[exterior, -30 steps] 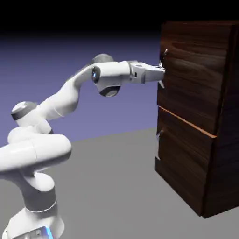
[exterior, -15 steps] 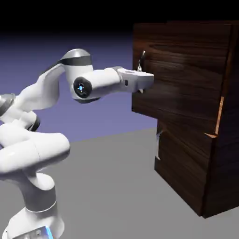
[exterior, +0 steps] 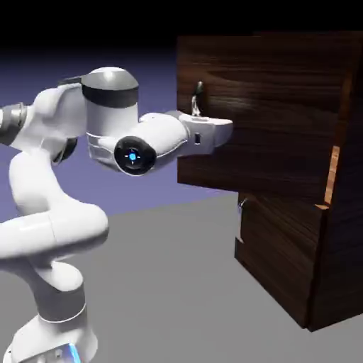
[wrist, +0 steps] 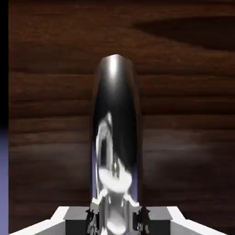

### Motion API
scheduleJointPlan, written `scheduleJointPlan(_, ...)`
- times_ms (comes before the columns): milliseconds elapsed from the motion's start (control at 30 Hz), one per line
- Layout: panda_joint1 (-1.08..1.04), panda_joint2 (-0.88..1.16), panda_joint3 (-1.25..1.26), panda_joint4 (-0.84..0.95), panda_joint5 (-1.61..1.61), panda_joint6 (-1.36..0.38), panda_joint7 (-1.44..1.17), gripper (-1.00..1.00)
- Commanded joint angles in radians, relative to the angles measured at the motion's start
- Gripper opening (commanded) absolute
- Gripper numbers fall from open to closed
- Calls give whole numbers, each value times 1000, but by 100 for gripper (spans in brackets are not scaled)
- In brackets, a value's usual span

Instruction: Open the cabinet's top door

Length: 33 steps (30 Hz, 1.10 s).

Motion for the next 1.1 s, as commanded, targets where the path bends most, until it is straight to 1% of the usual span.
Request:
scheduleJointPlan(0,-18,36,-7,17,-32,-32,-27,-100)
scheduleJointPlan(200,-113,254,-18,141,-225,-189,-192,-100)
scheduleJointPlan(400,-175,471,4,296,-414,-279,-343,-100)
scheduleJointPlan(700,-207,797,60,564,-663,-333,-488,-100)
scheduleJointPlan(1000,-181,1123,122,865,-851,-364,-510,-100)
scheduleJointPlan(1033,-180,1128,123,870,-854,-364,-509,-100)
scheduleJointPlan(1067,-180,1128,123,870,-854,-364,-509,100)
